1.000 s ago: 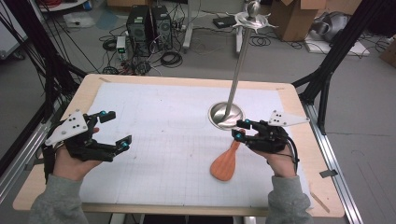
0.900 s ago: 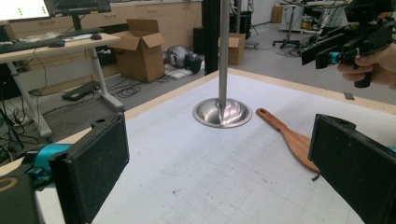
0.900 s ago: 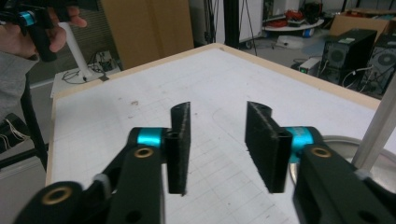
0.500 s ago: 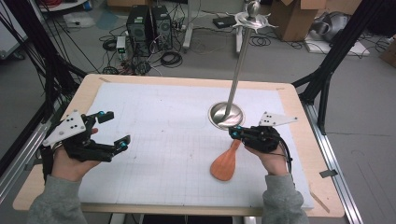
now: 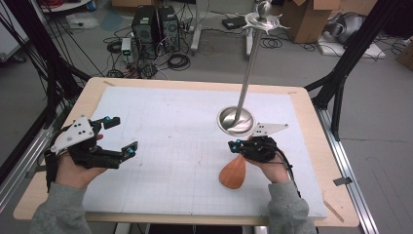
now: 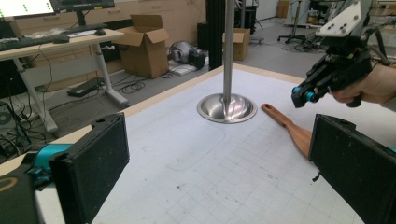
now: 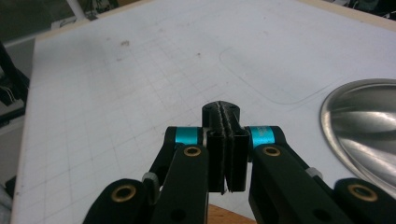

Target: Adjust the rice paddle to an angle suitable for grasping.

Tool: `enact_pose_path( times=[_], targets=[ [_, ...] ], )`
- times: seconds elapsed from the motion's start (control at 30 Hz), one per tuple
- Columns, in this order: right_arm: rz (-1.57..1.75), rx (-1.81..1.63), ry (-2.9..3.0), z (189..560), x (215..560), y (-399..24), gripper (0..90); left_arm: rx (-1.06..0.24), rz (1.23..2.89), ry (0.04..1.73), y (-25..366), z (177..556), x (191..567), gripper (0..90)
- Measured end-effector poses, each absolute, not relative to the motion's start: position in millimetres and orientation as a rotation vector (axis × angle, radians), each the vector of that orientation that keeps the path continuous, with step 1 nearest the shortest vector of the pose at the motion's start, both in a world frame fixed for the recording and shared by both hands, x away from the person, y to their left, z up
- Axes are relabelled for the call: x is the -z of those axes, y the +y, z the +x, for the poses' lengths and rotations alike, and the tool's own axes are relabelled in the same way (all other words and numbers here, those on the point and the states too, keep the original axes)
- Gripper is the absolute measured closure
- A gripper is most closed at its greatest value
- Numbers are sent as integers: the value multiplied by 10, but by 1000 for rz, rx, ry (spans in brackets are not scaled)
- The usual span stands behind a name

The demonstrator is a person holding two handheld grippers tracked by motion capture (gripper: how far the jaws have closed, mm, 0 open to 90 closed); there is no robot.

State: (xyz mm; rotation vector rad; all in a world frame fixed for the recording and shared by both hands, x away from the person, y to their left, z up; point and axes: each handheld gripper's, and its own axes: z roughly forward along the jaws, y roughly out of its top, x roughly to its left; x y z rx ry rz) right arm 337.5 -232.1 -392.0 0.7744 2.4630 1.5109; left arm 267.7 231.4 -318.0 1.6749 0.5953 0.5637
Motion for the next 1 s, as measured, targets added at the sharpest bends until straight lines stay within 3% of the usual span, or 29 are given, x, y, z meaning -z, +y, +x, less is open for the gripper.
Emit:
enact_pose_path(
  times=[0.4,1.0],
  targets=[
    [766,-1354,2642,3451,4302,-2012,891,-556,1668,599,2340,2679,3182,56],
    [742,-1227,2749,3396,4427,-1925,892,-553,1671,604,2331,2710,3189,56]
  ],
)
